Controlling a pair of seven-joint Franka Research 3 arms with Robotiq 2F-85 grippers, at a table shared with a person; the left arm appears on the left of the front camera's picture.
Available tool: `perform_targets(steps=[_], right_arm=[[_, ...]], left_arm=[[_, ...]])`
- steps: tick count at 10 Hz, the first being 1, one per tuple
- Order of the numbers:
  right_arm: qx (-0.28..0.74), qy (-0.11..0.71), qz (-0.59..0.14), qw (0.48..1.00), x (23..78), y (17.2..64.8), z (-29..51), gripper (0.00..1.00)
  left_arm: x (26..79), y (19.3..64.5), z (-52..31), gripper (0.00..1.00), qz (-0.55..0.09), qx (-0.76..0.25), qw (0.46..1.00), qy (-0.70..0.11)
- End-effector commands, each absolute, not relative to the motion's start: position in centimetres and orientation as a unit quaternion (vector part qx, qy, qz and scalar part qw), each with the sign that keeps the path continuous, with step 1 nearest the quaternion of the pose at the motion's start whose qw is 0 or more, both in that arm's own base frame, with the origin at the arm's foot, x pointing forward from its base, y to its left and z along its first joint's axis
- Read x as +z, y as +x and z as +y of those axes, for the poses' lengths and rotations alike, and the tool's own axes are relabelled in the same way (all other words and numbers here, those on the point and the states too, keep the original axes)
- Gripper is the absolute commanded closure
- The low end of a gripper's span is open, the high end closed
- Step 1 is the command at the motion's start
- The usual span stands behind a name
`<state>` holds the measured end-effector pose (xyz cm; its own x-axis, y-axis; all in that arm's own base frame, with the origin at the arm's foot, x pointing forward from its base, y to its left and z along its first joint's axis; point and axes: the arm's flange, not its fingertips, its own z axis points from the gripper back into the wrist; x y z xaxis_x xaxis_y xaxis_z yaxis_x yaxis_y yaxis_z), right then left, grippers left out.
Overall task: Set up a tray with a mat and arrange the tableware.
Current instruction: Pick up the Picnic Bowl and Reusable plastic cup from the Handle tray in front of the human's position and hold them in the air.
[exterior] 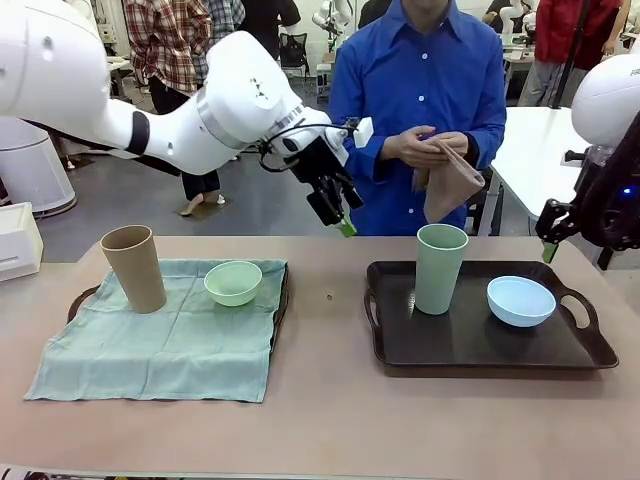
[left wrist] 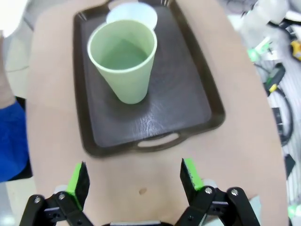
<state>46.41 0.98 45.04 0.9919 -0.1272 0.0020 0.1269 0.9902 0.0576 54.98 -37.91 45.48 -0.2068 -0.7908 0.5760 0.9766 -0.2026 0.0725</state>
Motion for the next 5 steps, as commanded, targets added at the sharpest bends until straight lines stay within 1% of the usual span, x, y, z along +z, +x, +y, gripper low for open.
perform_targets(steps=[1, 3, 4, 5], right_arm=[[-0.056, 0.047, -0.007, 0.997, 44.4, 47.6, 1.3, 0.11], [-0.056, 0.046, -0.016, 0.997, 43.5, 48.2, 1.3, 0.11], [-0.061, 0.045, -0.016, 0.997, 43.3, 48.4, 1.4, 0.11], [-0.074, 0.035, 0.002, 0.997, 44.2, 47.7, 1.3, 0.11]], left_arm=[[45.2, 56.4, -39.9, 0.00, -0.217, -0.742, 0.587, -0.240], [43.9, 57.6, -41.3, 0.00, -0.224, -0.732, 0.572, -0.295], [43.5, 58.0, -41.9, 0.00, -0.219, -0.715, 0.588, -0.309], [44.0, 57.3, -41.7, 0.00, -0.162, -0.714, 0.624, -0.274]])
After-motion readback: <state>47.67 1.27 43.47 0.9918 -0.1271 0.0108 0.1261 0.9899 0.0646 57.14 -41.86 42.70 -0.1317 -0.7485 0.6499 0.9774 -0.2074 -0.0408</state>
